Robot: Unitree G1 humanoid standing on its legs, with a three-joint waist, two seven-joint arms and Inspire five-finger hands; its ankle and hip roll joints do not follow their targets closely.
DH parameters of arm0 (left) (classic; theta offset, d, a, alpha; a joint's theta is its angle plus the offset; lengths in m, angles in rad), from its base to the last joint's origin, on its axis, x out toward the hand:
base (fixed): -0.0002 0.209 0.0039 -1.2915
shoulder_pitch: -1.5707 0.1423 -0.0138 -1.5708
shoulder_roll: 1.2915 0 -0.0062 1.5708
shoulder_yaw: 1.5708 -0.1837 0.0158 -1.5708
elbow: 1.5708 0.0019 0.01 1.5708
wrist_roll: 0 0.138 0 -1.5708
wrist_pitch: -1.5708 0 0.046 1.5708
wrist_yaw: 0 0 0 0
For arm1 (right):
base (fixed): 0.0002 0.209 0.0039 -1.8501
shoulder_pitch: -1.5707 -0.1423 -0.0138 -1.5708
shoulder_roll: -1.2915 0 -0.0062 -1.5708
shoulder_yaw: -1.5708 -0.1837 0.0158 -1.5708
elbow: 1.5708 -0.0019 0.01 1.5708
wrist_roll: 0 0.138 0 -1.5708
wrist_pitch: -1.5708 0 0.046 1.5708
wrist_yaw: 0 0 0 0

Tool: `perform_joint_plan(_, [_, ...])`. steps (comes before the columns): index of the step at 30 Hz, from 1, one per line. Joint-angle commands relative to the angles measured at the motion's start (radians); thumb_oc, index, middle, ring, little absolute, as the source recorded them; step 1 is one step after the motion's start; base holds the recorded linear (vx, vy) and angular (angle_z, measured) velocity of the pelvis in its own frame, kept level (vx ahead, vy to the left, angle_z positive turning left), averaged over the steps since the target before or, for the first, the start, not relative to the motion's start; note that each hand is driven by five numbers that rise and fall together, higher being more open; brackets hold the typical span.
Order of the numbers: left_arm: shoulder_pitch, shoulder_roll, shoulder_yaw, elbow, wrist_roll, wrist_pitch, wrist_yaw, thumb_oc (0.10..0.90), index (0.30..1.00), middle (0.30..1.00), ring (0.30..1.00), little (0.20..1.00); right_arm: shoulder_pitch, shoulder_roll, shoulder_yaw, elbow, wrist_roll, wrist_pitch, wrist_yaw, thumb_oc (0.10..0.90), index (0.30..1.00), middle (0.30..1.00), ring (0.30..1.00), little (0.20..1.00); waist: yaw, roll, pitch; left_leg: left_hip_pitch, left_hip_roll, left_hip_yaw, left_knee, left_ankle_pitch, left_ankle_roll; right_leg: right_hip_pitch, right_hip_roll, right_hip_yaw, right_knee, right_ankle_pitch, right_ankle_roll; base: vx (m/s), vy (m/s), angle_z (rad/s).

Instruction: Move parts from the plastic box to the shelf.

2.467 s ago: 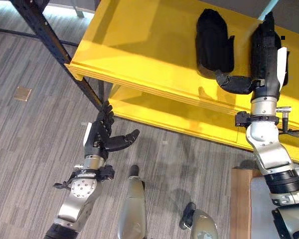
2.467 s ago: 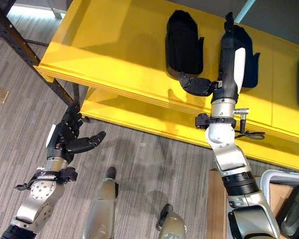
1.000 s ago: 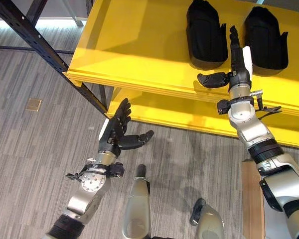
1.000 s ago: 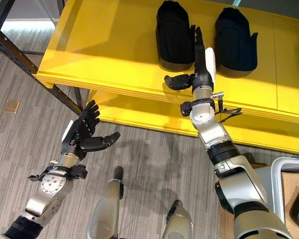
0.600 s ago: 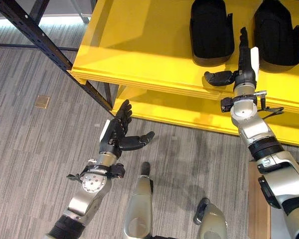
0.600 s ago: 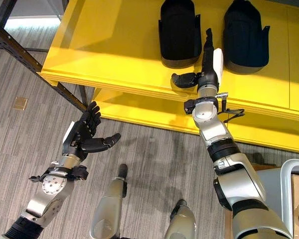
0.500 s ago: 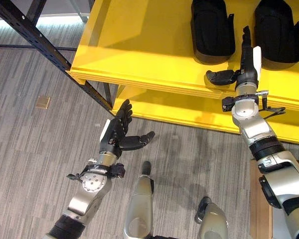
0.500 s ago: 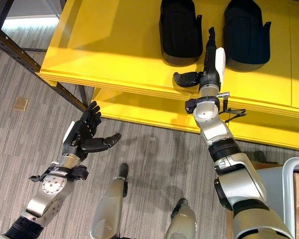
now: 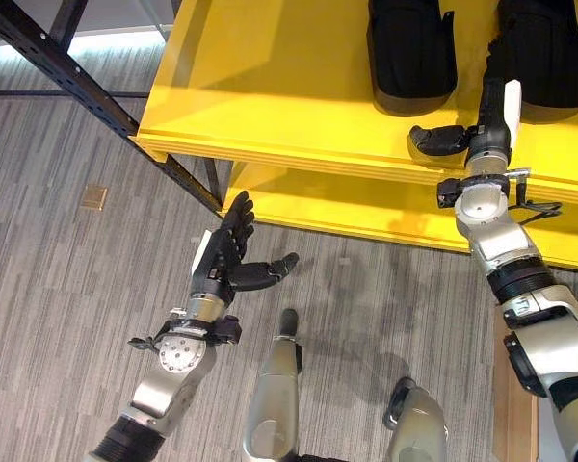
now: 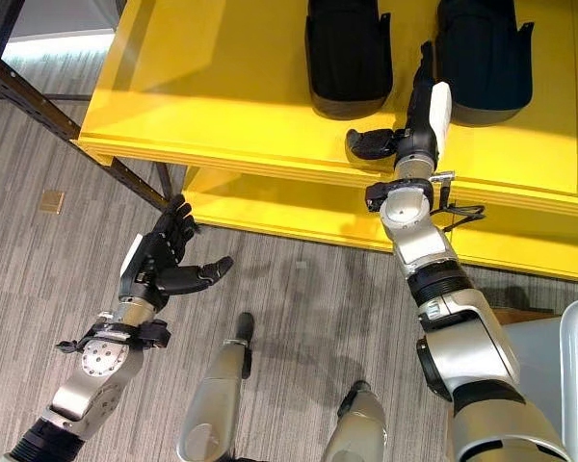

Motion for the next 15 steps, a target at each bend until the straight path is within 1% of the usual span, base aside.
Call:
perform_joint_plan(1, [-0.044, 0.014, 0.033, -0.117, -0.013, -0.124, 0.008, 0.9, 1.0, 1.0, 1.0, 1.0, -0.201, -0.055, -0.031, 0.02, 0.012, -0.089, -0.049, 0.9, 1.0, 1.0, 1.0, 1.0, 0.006, 0.001, -0.048, -0.037, 0.031, -0.01, 0.043, -0.02, 0.031, 0.012, 0.047, 0.021, -0.004, 0.035, -0.107, 0.0, 0.0, 0.0])
perform_joint_plan(15, [-0.032, 0.011, 0.047, -0.126, -0.014, -0.129, 0.014, 0.9, 1.0, 1.0, 1.0, 1.0, -0.219, -0.058, -0.021, 0.049, 0.031, -0.091, -0.042, 0.9, 1.0, 1.0, 1.0, 1.0, 0.022, -0.014, -0.05, -0.061, 0.022, -0.025, 0.052, -0.023, 0.035, 0.01, 0.047, 0.005, -0.004, 0.035, -0.107, 0.0, 0.001, 0.02])
